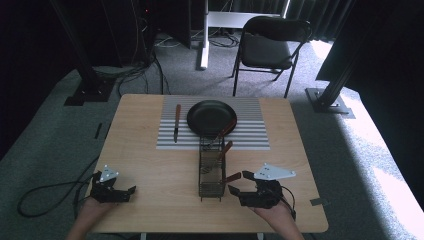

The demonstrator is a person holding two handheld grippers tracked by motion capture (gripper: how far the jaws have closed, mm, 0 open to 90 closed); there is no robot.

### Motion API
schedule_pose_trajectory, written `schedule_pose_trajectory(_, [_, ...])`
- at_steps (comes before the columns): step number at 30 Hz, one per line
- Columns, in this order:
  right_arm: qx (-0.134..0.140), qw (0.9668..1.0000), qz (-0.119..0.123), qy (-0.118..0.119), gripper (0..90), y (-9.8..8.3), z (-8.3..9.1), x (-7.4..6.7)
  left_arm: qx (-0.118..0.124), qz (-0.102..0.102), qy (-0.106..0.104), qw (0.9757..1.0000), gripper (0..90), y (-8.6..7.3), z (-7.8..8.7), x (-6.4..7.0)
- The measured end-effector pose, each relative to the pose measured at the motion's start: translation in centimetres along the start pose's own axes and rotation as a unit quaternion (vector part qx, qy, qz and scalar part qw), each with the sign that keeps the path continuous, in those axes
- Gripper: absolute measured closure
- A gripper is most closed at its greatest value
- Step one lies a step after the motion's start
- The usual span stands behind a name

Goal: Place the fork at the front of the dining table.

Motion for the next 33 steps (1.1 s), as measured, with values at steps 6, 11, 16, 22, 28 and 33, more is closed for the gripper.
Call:
schedule_pose_trajectory(6, [-0.001, 0.9999, -0.004, 0.012, 31.9, 0.9, -0.6, -0.1, 0.0, 0.0, 0.0, 1.0, 0.0, 0.0, 0.0, 0.0])
schedule_pose_trajectory(11, [-0.005, 1.0, -0.006, 0.005, 38.2, 1.2, -1.2, -0.3, 0.0, 0.0, 0.0, 1.0, 0.0, 0.0, 0.0, 0.0])
schedule_pose_trajectory(16, [-0.008, 0.9998, -0.02, 0.002, 48.0, 1.3, -1.8, -0.3, 0.001, 0.0, 0.0, 1.0, 0.0, 0.0, 0.0, 0.0])
schedule_pose_trajectory(22, [-0.014, 0.9993, -0.036, -0.007, 61.7, 1.4, -2.5, -0.2, 0.0, 0.0, 0.0, 1.0, 0.0, 0.0, 0.0, 0.0])
schedule_pose_trajectory(28, [-0.019, 0.9976, -0.066, -0.003, 70.2, 1.2, -3.0, -0.1, 0.0, 0.0, 0.0, 1.0, 0.0, 0.0, 0.0, 0.0])
schedule_pose_trajectory(33, [-0.019, 0.9966, -0.08, 0.006, 75.2, 1.0, -3.3, -0.1, 0.001, 0.0, 0.0, 1.0, 0.0, 0.0, 0.0, 0.0])
Point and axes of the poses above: each handheld gripper's, and its own axes: z roughly backward along the jaws, y roughly out of its top, x roughly to its right, the point moved 9 cm from there along -z, roughly forward along the jaws, and after that the axes turned 5 degrees about -x, right-handed, at the moved point
